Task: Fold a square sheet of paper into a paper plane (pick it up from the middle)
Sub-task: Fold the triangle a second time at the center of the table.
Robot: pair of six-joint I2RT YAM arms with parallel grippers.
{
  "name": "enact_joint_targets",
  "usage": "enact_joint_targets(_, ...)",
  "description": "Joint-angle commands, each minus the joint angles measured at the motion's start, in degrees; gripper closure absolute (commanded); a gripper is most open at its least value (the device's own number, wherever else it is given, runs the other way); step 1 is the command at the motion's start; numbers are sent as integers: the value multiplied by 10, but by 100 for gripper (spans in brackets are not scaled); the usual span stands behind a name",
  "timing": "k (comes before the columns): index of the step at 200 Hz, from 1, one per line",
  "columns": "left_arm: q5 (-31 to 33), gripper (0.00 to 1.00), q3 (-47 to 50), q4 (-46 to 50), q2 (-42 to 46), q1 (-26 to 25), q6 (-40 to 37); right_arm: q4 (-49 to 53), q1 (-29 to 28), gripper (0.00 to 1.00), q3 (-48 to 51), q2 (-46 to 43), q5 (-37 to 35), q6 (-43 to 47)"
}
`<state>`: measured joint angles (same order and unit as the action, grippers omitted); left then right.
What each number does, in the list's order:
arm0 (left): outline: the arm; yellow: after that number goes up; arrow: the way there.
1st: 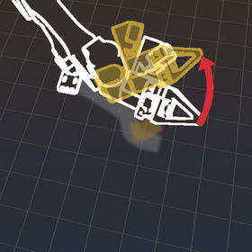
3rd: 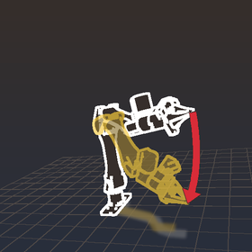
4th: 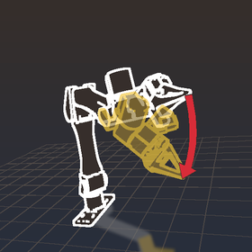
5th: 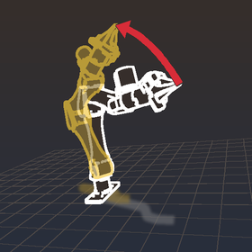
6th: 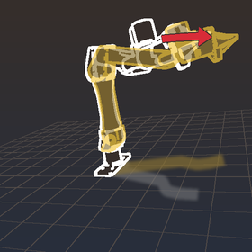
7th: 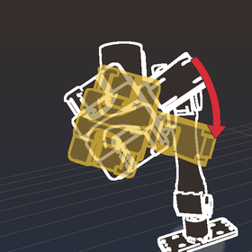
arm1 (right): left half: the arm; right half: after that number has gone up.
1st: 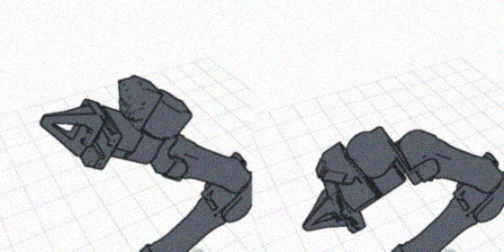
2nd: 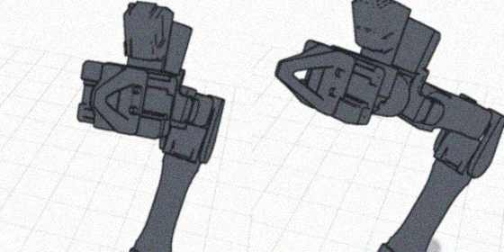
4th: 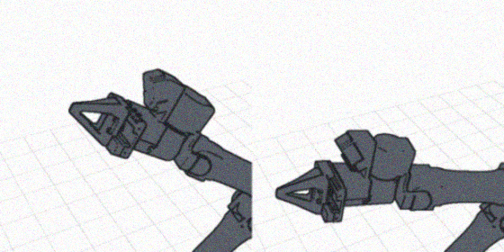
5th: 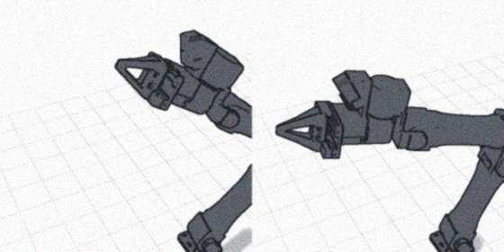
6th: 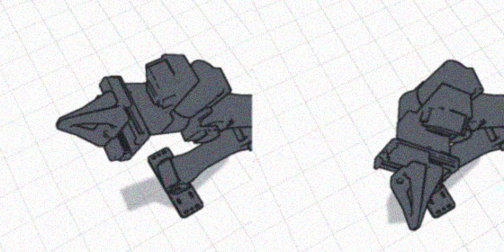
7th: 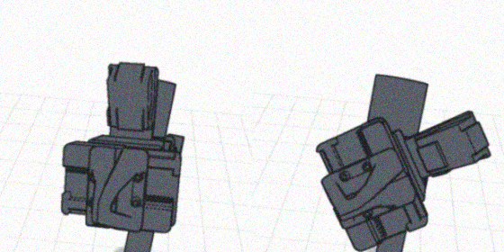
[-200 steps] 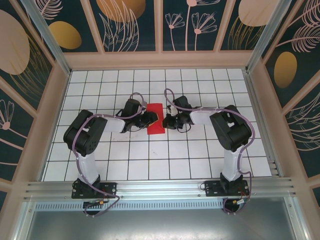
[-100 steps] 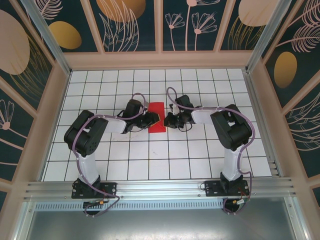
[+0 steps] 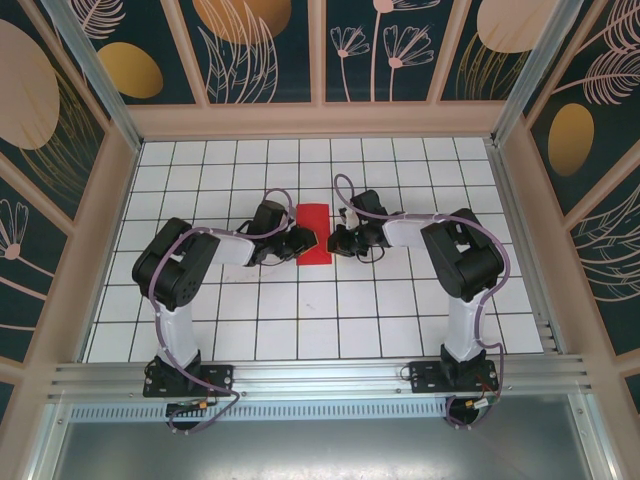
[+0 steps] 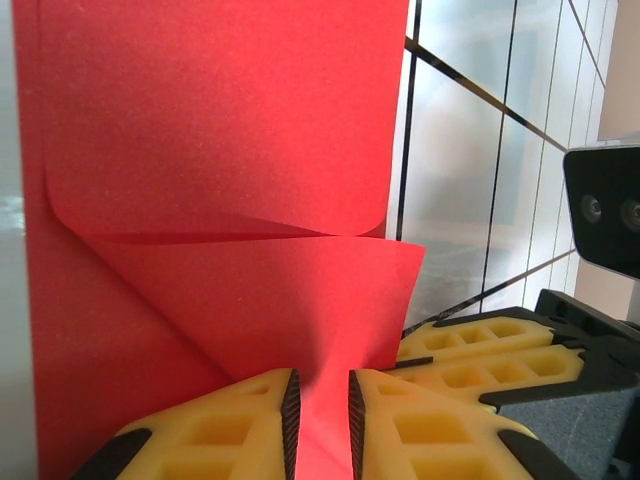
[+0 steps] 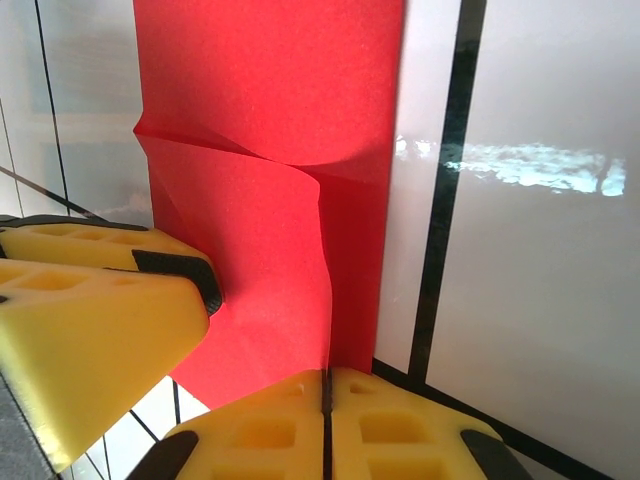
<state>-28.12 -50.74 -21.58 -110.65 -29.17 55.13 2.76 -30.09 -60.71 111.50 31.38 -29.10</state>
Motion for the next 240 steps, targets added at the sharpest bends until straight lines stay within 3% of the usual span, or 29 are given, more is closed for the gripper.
enact_joint_targets(1,24,76,-11,44,-18,-2,-15,15,5,86,-8,6,-16,-6)
enact_joint_targets(39,50,77,-19,81,-20,-2,-21,11,8,73,-2,-48,-46,-20)
enact_joint_targets(69,68,78,-24,102,-22,-4,-26,18,7,71,15,-89,-84,-21)
enact_joint_targets(138,139,79,-47,174,-31,-24,-47,-6,-36,80,39,-99,-77,-21)
enact_joint_targets(164,144,80,-67,182,-34,-27,-45,-20,-51,85,39,-89,-58,-22)
enact_joint_targets(240,151,81,-69,191,-34,-33,-46,3,-63,87,15,-49,-86,-28)
